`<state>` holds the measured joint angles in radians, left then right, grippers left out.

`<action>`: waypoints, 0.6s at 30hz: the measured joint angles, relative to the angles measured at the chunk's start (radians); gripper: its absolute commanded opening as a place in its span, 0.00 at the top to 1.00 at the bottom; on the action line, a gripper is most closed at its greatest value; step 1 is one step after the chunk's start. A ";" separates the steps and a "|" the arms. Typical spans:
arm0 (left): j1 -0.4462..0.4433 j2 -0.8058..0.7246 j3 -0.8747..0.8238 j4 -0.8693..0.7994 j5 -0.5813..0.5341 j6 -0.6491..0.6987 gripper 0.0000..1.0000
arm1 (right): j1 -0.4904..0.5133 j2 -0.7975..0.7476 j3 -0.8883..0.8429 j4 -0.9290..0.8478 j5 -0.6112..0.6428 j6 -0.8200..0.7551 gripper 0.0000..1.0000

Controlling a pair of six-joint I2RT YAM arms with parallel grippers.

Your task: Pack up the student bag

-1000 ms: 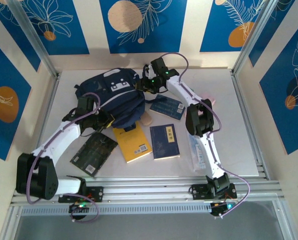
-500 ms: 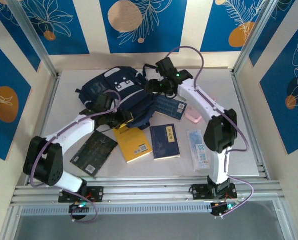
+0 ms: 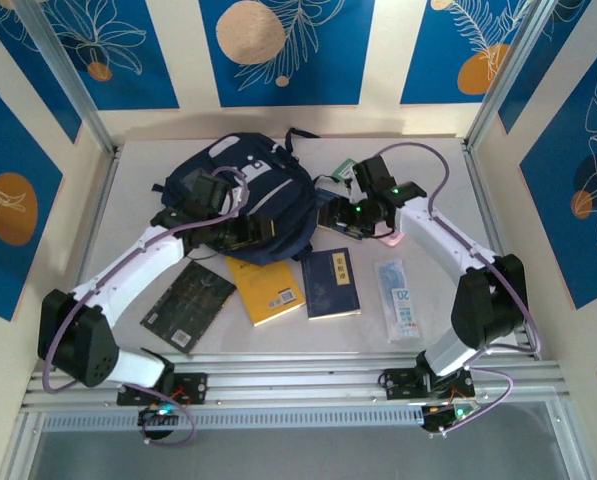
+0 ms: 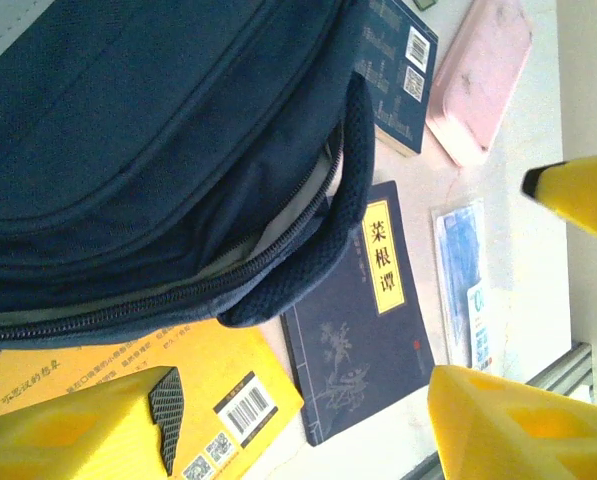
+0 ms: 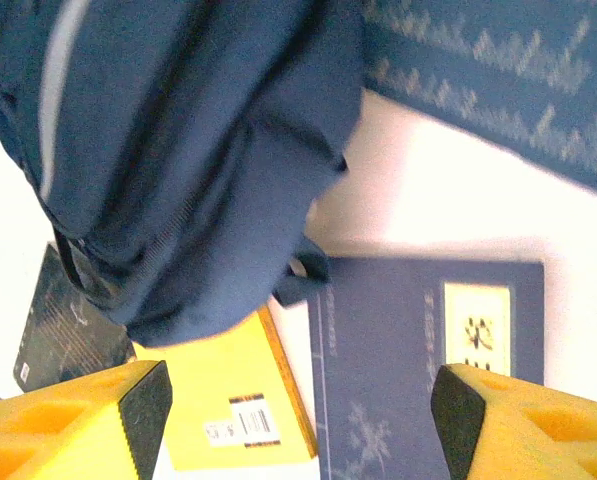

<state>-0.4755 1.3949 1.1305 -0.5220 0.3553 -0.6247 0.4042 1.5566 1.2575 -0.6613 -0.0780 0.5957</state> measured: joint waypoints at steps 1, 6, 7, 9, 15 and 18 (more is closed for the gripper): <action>-0.009 -0.001 0.000 -0.001 -0.002 -0.001 0.35 | -0.006 -0.021 -0.044 0.013 -0.012 0.009 0.28; -0.159 0.054 -0.008 0.028 0.004 -0.025 0.38 | -0.049 -0.089 -0.248 0.075 -0.074 0.053 0.27; -0.188 0.080 -0.018 0.049 0.010 -0.039 0.39 | -0.062 -0.094 -0.281 0.081 -0.086 0.061 0.27; -0.231 0.129 -0.045 0.091 0.022 -0.065 0.40 | -0.089 -0.095 -0.338 0.102 -0.109 0.072 0.26; -0.275 0.291 -0.075 0.175 0.029 -0.124 0.44 | -0.134 -0.094 -0.442 0.180 -0.150 0.085 0.25; -0.280 0.338 -0.075 0.212 0.029 -0.139 0.45 | -0.145 -0.089 -0.476 0.208 -0.185 0.085 0.25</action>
<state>-0.7559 1.7332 1.0554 -0.3099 0.3840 -0.7635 0.2596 1.4681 0.7811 -0.4538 -0.2630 0.6807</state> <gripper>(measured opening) 0.552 0.752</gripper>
